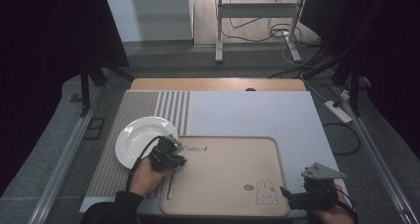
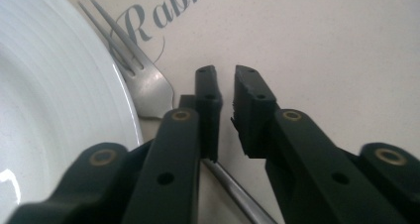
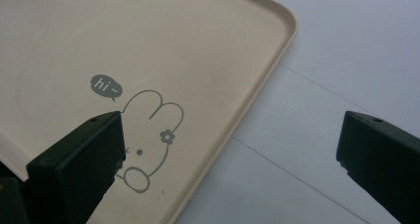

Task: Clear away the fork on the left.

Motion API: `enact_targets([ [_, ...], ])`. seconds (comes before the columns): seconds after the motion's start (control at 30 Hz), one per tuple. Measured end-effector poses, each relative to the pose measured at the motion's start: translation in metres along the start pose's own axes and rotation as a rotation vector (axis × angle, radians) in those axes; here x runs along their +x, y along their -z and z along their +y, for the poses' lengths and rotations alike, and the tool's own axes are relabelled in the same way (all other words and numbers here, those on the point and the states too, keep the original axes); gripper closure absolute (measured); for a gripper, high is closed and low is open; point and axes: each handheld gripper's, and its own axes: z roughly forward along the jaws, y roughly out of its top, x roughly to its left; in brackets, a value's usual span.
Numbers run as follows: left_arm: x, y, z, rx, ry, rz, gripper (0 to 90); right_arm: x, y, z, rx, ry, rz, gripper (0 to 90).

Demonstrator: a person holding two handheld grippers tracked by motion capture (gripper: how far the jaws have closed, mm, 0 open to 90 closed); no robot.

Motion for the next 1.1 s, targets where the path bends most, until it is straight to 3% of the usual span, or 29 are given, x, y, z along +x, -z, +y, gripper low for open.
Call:
enact_targets([
  [0.33, -0.003, 0.005, 0.0, -0.034, -0.012, 0.01, 64.1, 0.0, 0.0, 0.0, 0.002, 0.002, 0.001, 0.0],
  [0.5, -0.005, 0.008, 0.0, -0.066, -0.045, 0.007, 55.9, 0.0, 0.0, 0.0, 0.002, 0.001, 0.0, 0.0],
  [0.63, -0.005, 0.009, 0.0, -0.074, -0.038, -0.004, 50.9, 0.0, 0.0, 0.0, 0.001, 0.002, 0.0, 0.0],
  [0.83, 0.0, 0.012, -0.003, -0.126, -0.055, -0.043, 36.2, 0.0, 0.0, 0.0, 0.001, 0.002, 0.0, 0.0],
  [1.1, 0.0, 0.019, -0.005, -0.162, -0.067, -0.018, 17.2, 0.0, 0.0, 0.0, 0.002, 0.002, 0.0, 0.0],
])
